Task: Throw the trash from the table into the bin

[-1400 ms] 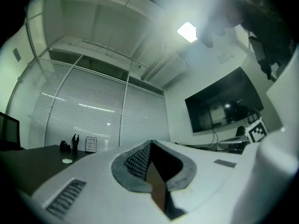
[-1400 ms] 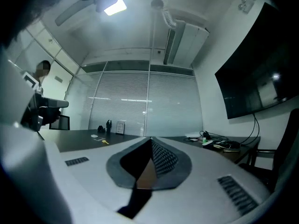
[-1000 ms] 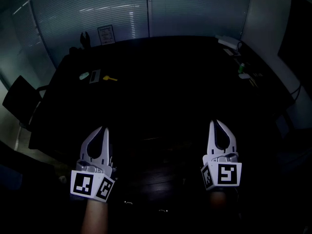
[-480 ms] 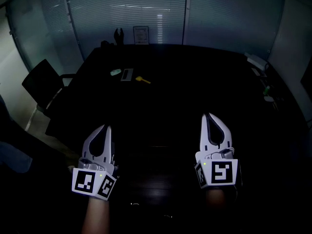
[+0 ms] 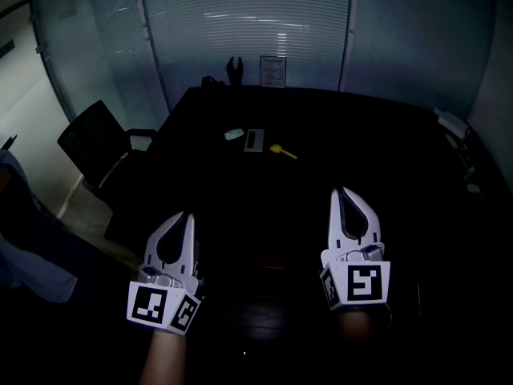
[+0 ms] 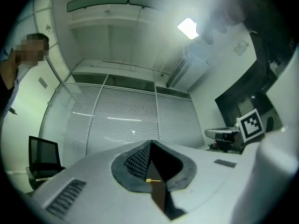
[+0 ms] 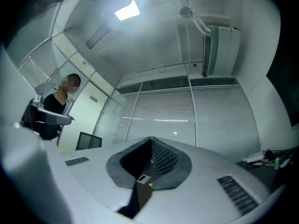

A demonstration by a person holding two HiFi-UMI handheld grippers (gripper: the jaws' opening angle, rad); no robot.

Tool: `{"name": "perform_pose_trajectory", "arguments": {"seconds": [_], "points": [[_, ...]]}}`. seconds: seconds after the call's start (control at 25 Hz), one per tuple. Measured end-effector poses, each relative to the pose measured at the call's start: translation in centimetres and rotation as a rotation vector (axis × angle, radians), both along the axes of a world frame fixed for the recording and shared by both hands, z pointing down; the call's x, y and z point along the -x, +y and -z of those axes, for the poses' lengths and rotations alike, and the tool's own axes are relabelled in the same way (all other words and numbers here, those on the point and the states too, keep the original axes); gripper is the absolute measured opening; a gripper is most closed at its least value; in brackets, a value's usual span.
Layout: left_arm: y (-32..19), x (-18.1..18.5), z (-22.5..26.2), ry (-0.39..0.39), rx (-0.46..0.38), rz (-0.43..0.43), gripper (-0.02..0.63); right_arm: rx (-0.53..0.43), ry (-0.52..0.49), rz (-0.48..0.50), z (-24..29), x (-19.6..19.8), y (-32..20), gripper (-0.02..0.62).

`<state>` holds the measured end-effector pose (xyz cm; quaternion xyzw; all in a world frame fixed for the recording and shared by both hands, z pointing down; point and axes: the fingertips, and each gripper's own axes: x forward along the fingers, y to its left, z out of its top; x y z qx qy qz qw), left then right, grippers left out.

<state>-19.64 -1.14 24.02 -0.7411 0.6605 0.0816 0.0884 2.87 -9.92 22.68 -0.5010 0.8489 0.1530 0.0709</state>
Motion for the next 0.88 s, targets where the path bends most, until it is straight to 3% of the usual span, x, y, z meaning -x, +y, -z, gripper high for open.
{"name": "perform_pose_trajectory", "arguments": {"seconds": [0.16, 0.44, 0.88], "points": [[-1.2, 4.0, 0.0, 0.004, -0.001, 0.004, 0.000, 0.014, 0.003, 0.003, -0.2, 4.6, -1.3, 0.006], [-3.2, 9.9, -0.3, 0.022, -0.011, 0.059, 0.000, 0.036, 0.008, -0.003, -1.1, 8.8, -4.3, 0.006], [-12.2, 13.8, -0.9, 0.028, -0.008, 0.099, 0.000, 0.076, 0.050, 0.024, -3.4, 12.4, -15.0, 0.006]]}}
